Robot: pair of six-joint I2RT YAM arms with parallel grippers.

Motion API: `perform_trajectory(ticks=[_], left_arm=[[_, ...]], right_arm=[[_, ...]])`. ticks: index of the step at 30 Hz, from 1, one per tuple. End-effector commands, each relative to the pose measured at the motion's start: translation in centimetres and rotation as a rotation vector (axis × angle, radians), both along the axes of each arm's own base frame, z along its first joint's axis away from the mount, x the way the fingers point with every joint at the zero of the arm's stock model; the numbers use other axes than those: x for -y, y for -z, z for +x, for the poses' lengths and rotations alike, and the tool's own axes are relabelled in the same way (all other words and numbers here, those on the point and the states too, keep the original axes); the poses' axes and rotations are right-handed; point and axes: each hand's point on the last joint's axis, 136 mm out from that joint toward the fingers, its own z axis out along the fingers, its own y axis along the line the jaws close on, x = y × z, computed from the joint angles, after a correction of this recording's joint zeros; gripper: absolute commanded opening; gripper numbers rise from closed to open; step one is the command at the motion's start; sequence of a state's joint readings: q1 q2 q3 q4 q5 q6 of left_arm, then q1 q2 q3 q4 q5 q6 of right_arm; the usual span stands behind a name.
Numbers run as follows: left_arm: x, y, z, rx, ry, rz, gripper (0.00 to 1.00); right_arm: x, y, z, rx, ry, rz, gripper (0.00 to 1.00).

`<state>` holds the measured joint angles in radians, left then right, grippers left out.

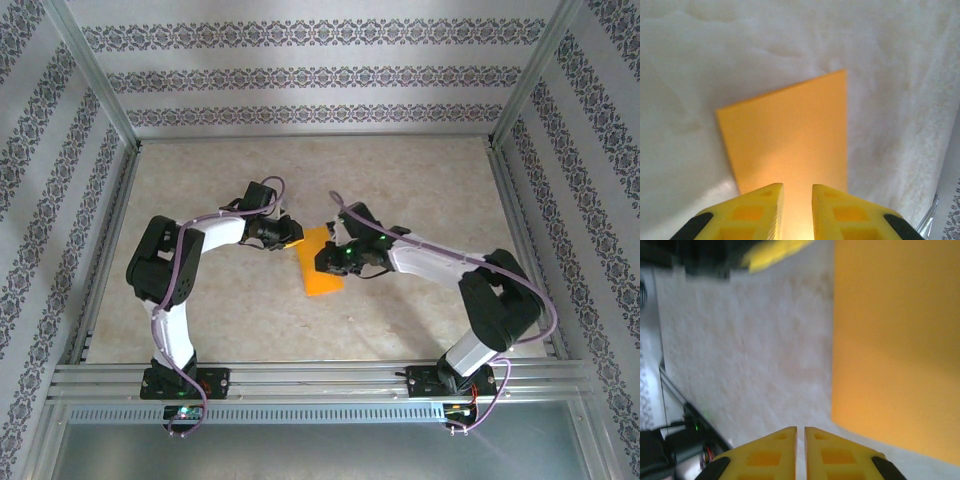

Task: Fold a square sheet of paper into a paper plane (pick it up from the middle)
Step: First fold in half a square sheet of paper at the center of the table, then fold the triangle a second time at the center of the table.

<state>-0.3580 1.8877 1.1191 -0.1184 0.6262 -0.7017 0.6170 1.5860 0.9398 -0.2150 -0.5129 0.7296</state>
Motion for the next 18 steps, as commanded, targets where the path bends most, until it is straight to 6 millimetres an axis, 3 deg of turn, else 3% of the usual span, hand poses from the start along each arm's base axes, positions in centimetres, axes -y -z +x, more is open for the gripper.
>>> perform_trajectory(ticks=[1,7,12,18], left_arm=[[0.7,-1.4,-2.1,-0.003,-0.025,0.022,0.24],[1.9,-0.2,-5.4,-0.053,-0.072,0.041,0.24],[2.9,1.2,-5.7,-0.09,-0.078,0.022,0.23],[2.1,3.8,-6.1,-0.126,-0.091,0.091,0.21]], right_arm=[[3.0,1.7,1.4,0.001,0.119,-0.048,0.19],[5.1,3.7,1.8,-0.063,0.175,-0.036,0.3],[6.1,4.6,2.0,-0.104,0.202,-0.034,0.35],[6.1,5.6,1.9,-0.148,0.203,-0.032,0.39]])
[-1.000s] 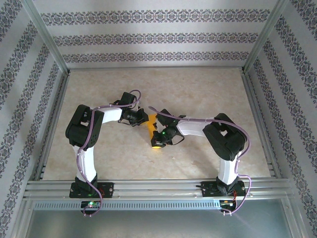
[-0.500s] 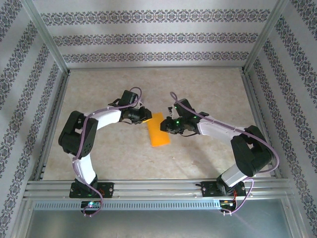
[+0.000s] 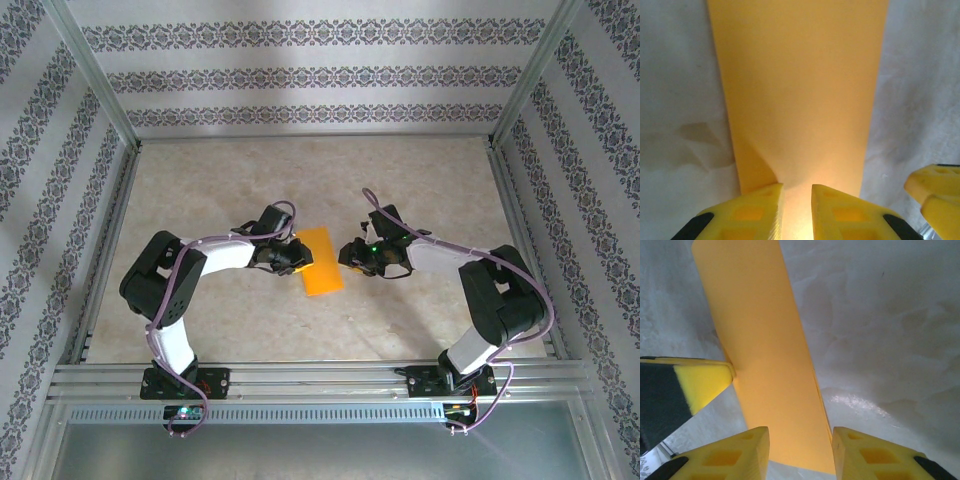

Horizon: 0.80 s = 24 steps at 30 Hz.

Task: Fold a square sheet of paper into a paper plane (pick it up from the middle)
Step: Fold the triangle a second time at the center of the table.

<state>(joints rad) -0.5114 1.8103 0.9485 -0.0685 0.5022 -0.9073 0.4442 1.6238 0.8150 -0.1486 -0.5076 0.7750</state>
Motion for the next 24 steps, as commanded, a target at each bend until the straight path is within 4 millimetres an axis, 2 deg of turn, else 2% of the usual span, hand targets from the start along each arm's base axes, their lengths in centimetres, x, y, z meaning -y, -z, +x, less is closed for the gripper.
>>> perform_trajectory(ticks=[1,8,19,24], left_arm=[[-0.4,1.5,0.0,-0.009,-0.024,0.039,0.21],[-1.2,3.5,-0.9,-0.048,-0.028,0.083,0.21],[-1.7,4.5,-1.8,-0.079,-0.042,0.094,0.21],[-1.8,4.5,-1.9,-0.08,-0.041,0.092,0.2]], right_arm=[[-0.2,0.9,-0.4,-0.046,-0.006,0.021,0.39],[-0.9,1.4,-1.5,-0.11,-0.032,0.038,0.39],[-1.1,2.6,-4.2,-0.179,-0.073,-0.045,0.4],[-1.6,2.8,-4.4,-0.184,-0.085,-0.048,0.4]])
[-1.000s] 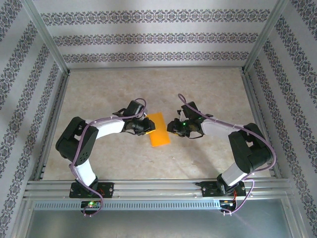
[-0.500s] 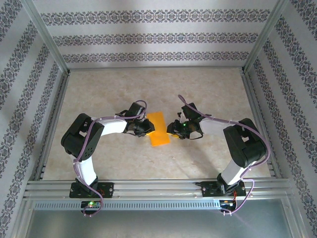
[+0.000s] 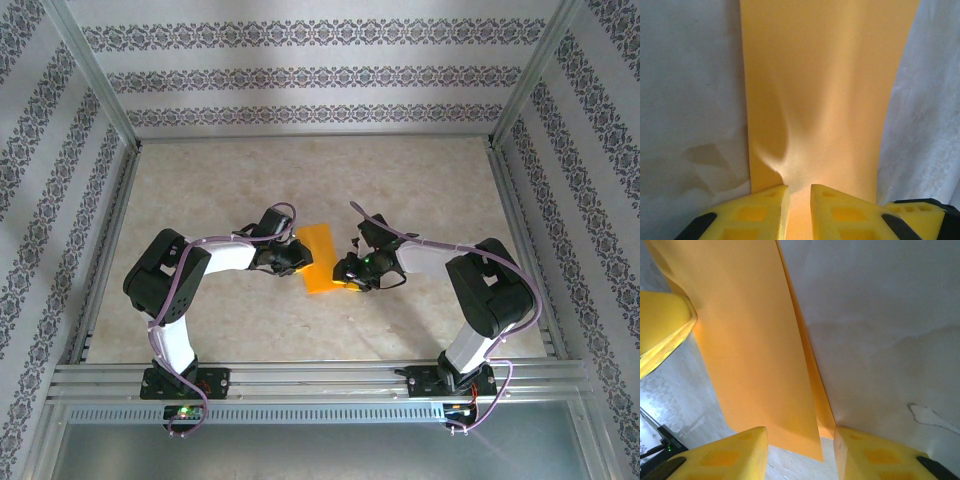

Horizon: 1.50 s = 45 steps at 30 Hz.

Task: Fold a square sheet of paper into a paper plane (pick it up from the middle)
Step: Fold the triangle a second time at the center of the table.

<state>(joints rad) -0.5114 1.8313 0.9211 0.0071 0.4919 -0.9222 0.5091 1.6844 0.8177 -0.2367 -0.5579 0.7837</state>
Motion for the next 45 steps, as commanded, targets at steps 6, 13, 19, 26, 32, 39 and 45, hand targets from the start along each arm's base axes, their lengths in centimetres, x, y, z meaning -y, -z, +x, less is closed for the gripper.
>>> perform_trajectory(ticks=[6,13,19,26,32,39,45], left_arm=[[-1.6,3.5,-2.4,-0.096,-0.011,0.093,0.2],[-1.3,2.9,-2.2,-0.08,0.01,0.075,0.2],[-0.9,2.5,-2.1,-0.065,0.043,0.068,0.2],[-0.8,2.2,-2.0,-0.047,0.076,0.077,0.2],[-0.7,1.9,-1.9,-0.034,0.093,0.075,0.2],[1.7,-3.4,0.5,0.144,0.14,-0.054,0.25],[3.7,-6.4,1.8,0.224,0.108,-0.207,0.29]], right_arm=[[-1.2,-0.8,0.5,0.012,-0.002,0.029,0.33],[-0.9,-1.4,1.4,0.034,0.038,0.052,0.26],[-0.4,-1.1,1.5,0.023,0.061,0.05,0.24],[-0.4,-0.7,1.4,0.002,0.061,0.058,0.24],[-0.3,-0.7,1.4,-0.001,0.07,0.059,0.12],[1.3,-0.3,1.5,0.028,0.14,0.008,0.0],[3.0,-0.6,1.4,0.064,0.262,-0.01,0.0]])
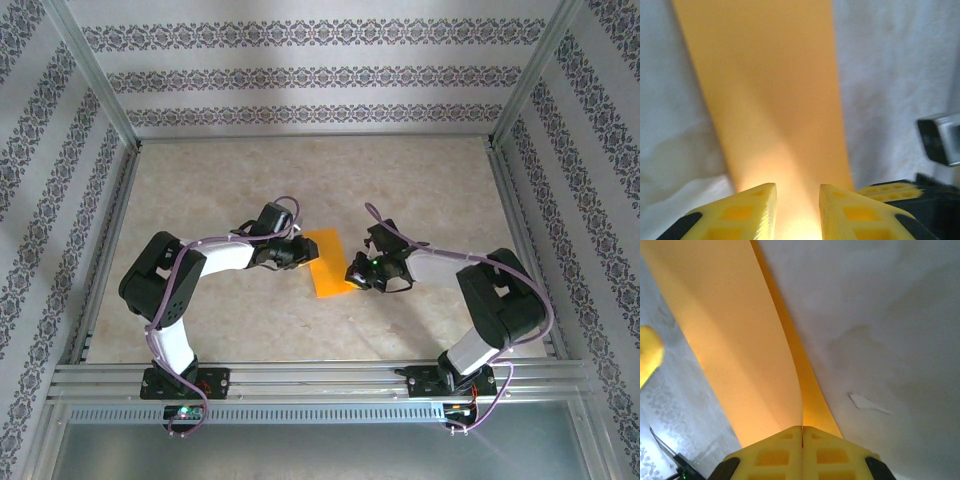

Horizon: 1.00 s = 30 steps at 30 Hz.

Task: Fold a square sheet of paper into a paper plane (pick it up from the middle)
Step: Fold the triangle a second time at the center of the table.

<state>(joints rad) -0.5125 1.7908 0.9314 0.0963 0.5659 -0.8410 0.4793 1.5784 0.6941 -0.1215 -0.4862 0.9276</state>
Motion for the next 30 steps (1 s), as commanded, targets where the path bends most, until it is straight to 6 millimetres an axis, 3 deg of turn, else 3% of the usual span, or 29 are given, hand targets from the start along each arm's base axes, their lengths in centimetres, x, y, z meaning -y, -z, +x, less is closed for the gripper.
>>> perform_trajectory(ticks=[1,7,13,23,30], left_arm=[[1.9,-2.4,0.7,0.063,0.004,-0.122,0.29],[2.9,-0.8,1.2,0.015,-0.008,-0.133,0.25],[1.8,2.4,0.6,-0.068,-0.011,-0.004,0.22],[1.1,4.3,0.0,-0.119,-0.007,0.065,0.2],[0.3,5.4,-0.5,-0.143,0.003,0.125,0.2]], right_arm=[[1.2,-0.4,0.9,0.033,0.114,-0.015,0.0],[1.9,-0.6,0.7,0.021,0.193,-0.007,0.0],[0.8,-1.2,1.0,0.002,0.169,0.042,0.02],[0.0,-1.5,0.8,-0.043,0.138,0.078,0.13],[0.3,-1.4,0.5,-0.071,0.131,0.069,0.14]])
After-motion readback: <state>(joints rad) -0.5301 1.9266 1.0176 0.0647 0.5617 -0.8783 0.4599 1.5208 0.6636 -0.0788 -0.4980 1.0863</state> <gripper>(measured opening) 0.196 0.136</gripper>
